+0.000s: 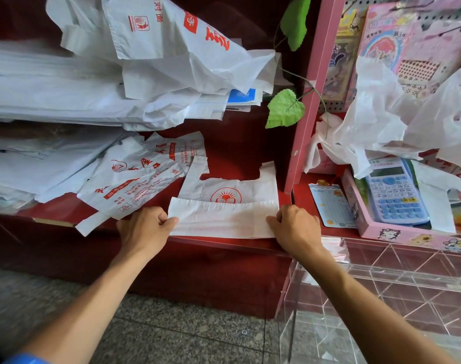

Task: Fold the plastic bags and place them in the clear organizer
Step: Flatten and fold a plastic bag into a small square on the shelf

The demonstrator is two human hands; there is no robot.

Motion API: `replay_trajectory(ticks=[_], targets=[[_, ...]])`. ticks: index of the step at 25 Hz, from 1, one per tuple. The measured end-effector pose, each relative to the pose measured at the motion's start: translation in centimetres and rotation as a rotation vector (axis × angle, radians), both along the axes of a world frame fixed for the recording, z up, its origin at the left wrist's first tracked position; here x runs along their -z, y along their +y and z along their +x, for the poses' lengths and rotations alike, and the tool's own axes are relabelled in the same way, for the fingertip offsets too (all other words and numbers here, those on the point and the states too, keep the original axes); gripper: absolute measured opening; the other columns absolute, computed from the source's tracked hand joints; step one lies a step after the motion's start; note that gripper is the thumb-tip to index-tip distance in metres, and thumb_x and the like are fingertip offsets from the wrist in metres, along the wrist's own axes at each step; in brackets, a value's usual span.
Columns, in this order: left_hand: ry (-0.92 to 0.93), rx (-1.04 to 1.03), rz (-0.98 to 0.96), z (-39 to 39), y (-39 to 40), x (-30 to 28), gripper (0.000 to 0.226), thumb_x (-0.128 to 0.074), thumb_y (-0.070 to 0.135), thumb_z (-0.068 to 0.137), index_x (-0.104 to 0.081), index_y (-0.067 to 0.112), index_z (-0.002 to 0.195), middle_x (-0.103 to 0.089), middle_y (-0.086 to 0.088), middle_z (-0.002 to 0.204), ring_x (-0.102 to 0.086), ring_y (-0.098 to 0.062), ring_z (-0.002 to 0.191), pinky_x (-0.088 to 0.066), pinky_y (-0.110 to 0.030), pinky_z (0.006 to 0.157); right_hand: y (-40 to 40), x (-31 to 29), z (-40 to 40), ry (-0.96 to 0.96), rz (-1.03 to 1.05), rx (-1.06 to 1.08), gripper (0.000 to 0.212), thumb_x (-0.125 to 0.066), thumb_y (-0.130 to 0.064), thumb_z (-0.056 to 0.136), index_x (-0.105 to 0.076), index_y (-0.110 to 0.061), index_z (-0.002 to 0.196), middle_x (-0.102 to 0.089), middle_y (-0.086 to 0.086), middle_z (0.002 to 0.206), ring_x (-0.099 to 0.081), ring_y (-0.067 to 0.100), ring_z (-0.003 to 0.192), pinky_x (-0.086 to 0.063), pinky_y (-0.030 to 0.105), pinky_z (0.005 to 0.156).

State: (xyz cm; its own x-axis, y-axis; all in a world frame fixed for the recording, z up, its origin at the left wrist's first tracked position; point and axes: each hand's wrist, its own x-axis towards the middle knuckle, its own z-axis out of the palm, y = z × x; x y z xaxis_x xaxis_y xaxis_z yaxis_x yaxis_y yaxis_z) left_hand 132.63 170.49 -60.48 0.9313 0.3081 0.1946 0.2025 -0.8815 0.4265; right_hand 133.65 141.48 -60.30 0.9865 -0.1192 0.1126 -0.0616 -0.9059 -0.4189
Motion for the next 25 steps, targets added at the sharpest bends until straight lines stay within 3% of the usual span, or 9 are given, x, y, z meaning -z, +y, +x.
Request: replay_trajectory(ticks=[3,5,7,9,12,15,17,20,25], targets=[[-0.012,-0.027,0.009,-0.3,-0.5,0.0,0.026,-0.063,0.047,0.091,-0.055,0.023,0.084,-0.063,0.006,0.077,-0.062,-0.025,0.087,-0.030,-0.042,0.086,0.3,-0.4,-0.4,-0.024,0.007,0.035,0.028,-0.055,-0.039,0.093,-0.054,-0.012,0.099,-0.069,0.005,0.090,-0.064,0.031,0.092,-0.036,0.043,0.092],[-0.153,0.011,0.107,-0.3,-0.9,0.1,0.026,-0.064,0.043,0.090,-0.055,0.019,0.094,-0.063,0.000,0.091,-0.060,-0.029,0.093,-0.037,-0.046,0.085,0.8,-0.8,-0.8,-0.161,-0.075,0.063,0.028,-0.057,-0.040,0.091,-0.049,-0.013,0.099,-0.068,0.004,0.087,-0.064,0.032,0.089,-0.036,0.043,0.086],[-0.304,0.206,0.174,-0.2,-1.9,-0.1,0.022,-0.060,0.038,0.092,-0.059,0.017,0.093,-0.061,-0.002,0.095,-0.059,-0.030,0.091,-0.043,-0.044,0.078,1.8,-0.9,-1.0,-0.362,-0.203,0.014,0.022,-0.060,-0.034,0.087,-0.054,-0.014,0.093,-0.066,0.005,0.084,-0.060,0.033,0.083,-0.039,0.043,0.078],[-0.294,0.491,0.188,-0.3,-3.8,-0.1,0.023,-0.053,0.036,0.091,-0.065,0.016,0.092,-0.062,0.001,0.096,-0.059,-0.026,0.090,-0.048,-0.040,0.078,3.5,-0.6,-1.1,-0.481,-0.212,-0.180,0.014,-0.056,-0.027,0.085,-0.060,-0.014,0.089,-0.063,0.006,0.085,-0.057,0.033,0.081,-0.043,0.042,0.072],[-0.129,0.703,0.088,-0.2,-7.1,1.1,0.033,-0.054,0.023,0.092,-0.063,0.012,0.121,-0.060,0.000,0.126,-0.054,-0.022,0.118,-0.045,-0.039,0.101,5.7,1.2,-0.9,-0.302,-0.164,-0.530,0.044,-0.032,-0.017,0.085,-0.061,-0.008,0.116,-0.062,0.012,0.117,-0.057,0.036,0.108,-0.047,0.046,0.092],[0.000,0.743,-0.069,0.4,-7.9,1.3,0.055,-0.050,0.027,0.097,-0.040,0.015,0.149,-0.039,0.000,0.155,-0.031,-0.012,0.144,-0.015,-0.019,0.120,5.8,1.9,-0.9,-0.016,-0.102,-0.533,0.073,-0.019,-0.021,0.083,-0.024,-0.006,0.154,-0.026,0.014,0.160,-0.021,0.029,0.149,-0.017,0.041,0.123],[0.120,0.684,0.093,0.7,-7.1,1.1,0.072,-0.032,0.056,0.092,-0.022,0.024,0.156,-0.015,0.006,0.164,-0.009,-0.010,0.151,0.004,-0.017,0.116,5.1,2.0,-0.9,0.059,-0.163,-0.493,0.076,-0.006,-0.036,0.086,-0.011,-0.009,0.157,-0.008,0.009,0.165,-0.004,0.023,0.153,0.000,0.037,0.124],[0.346,0.530,0.238,0.2,-5.5,0.7,0.093,-0.013,0.085,0.074,0.001,0.042,0.155,0.013,0.014,0.164,0.016,-0.011,0.150,0.008,-0.040,0.120,4.0,1.9,-1.0,0.094,-0.286,-0.406,0.098,0.018,-0.056,0.073,-0.002,-0.010,0.157,0.004,0.008,0.165,0.007,0.022,0.152,0.008,0.040,0.122],[0.431,0.517,0.253,0.0,-2.7,0.0,0.110,-0.011,0.099,0.060,0.012,0.045,0.153,0.024,0.017,0.159,0.024,-0.008,0.147,0.011,-0.048,0.121,2.6,1.1,-1.6,0.192,-0.374,-0.336,0.084,-0.001,-0.065,0.095,0.005,-0.009,0.157,0.009,0.009,0.165,0.010,0.023,0.152,0.013,0.043,0.121]])
